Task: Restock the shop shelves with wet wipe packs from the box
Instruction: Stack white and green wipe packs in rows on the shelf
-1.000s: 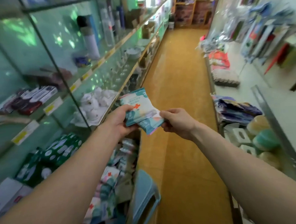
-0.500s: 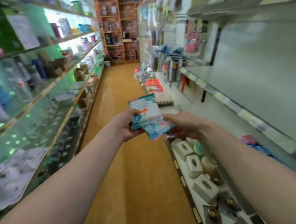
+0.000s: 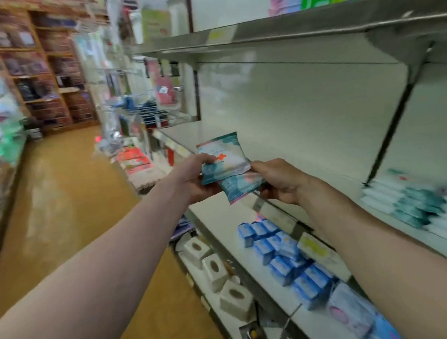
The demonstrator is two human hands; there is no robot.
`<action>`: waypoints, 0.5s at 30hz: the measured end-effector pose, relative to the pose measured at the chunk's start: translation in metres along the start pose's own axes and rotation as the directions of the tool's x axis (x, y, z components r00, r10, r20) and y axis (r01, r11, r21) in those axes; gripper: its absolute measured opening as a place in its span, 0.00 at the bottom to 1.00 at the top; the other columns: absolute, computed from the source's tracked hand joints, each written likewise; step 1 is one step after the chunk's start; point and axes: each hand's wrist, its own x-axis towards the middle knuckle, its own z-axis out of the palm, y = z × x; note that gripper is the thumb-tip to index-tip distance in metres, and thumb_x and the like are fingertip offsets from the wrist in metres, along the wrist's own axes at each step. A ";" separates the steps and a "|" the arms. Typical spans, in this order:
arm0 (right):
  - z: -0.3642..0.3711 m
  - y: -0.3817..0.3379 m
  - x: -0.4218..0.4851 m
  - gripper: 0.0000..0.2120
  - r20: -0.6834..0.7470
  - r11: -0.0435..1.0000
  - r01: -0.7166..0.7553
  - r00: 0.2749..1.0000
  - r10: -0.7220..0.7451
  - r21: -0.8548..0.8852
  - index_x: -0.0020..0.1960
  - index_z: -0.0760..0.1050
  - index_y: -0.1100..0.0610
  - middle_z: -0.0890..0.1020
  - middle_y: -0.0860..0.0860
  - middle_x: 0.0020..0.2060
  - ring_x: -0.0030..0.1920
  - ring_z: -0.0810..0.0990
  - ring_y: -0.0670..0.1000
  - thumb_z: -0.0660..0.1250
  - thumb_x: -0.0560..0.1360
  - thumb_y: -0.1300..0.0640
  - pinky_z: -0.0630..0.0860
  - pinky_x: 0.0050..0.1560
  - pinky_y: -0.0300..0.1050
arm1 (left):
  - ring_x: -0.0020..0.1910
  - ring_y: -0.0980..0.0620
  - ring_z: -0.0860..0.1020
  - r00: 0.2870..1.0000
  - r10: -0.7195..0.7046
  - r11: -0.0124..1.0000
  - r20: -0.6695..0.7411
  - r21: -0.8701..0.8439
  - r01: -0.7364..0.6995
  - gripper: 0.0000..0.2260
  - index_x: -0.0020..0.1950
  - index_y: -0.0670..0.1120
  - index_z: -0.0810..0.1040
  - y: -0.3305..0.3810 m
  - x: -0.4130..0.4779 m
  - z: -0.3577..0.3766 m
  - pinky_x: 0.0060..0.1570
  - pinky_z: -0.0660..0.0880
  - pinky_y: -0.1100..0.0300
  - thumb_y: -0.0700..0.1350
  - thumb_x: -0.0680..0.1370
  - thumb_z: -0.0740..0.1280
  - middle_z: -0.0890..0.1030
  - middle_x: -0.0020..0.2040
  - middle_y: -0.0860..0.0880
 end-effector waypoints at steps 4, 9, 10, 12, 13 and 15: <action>-0.051 0.007 -0.006 0.09 -0.154 0.999 -0.008 0.988 0.015 0.043 0.40 0.75 0.59 0.71 0.52 0.29 0.24 0.62 0.45 0.65 0.76 0.56 0.60 0.21 0.34 | 0.39 0.44 0.80 0.996 -0.056 0.996 0.068 0.072 0.051 0.03 0.51 0.40 0.73 -0.009 0.025 0.053 0.28 0.79 0.49 0.39 0.78 0.63 0.79 0.46 0.41; -0.097 0.017 -0.011 0.11 -0.354 0.997 0.003 0.935 0.026 0.080 0.42 0.74 0.59 0.70 0.54 0.33 0.22 0.61 0.44 0.69 0.75 0.51 0.60 0.20 0.33 | 0.36 0.44 0.79 0.975 -0.119 0.984 0.186 0.154 0.091 0.03 0.47 0.39 0.73 -0.022 0.050 0.105 0.32 0.78 0.48 0.39 0.79 0.63 0.79 0.40 0.41; -0.104 0.018 -0.011 0.11 -0.394 0.996 0.006 0.918 0.031 0.093 0.43 0.75 0.60 0.71 0.55 0.34 0.22 0.61 0.45 0.69 0.75 0.52 0.61 0.20 0.34 | 0.35 0.45 0.80 0.967 -0.129 0.979 0.220 0.183 0.089 0.04 0.47 0.40 0.73 -0.025 0.055 0.114 0.32 0.78 0.49 0.40 0.79 0.63 0.79 0.40 0.41; -0.116 0.020 -0.011 0.09 -0.478 0.992 0.012 0.877 0.051 0.127 0.43 0.75 0.60 0.71 0.55 0.34 0.22 0.62 0.44 0.68 0.76 0.55 0.62 0.21 0.34 | 0.31 0.45 0.81 0.946 -0.160 0.970 0.280 0.220 0.100 0.04 0.47 0.40 0.74 -0.029 0.065 0.130 0.30 0.80 0.50 0.40 0.79 0.63 0.80 0.38 0.41; -0.122 0.021 -0.012 0.09 -0.526 0.990 0.014 0.848 0.064 0.142 0.42 0.74 0.61 0.71 0.55 0.33 0.22 0.62 0.45 0.66 0.77 0.55 0.63 0.21 0.34 | 0.31 0.45 0.82 0.934 -0.187 0.965 0.304 0.237 0.116 0.04 0.48 0.40 0.74 -0.031 0.070 0.137 0.29 0.80 0.51 0.41 0.79 0.63 0.81 0.37 0.41; -0.131 0.022 -0.011 0.13 -0.619 0.983 0.031 0.781 0.088 0.179 0.39 0.74 0.61 0.71 0.54 0.30 0.23 0.63 0.46 0.64 0.79 0.55 0.63 0.20 0.34 | 0.35 0.44 0.82 0.903 -0.246 0.946 0.351 0.288 0.146 0.05 0.48 0.40 0.74 -0.032 0.078 0.151 0.32 0.80 0.48 0.41 0.79 0.63 0.81 0.39 0.40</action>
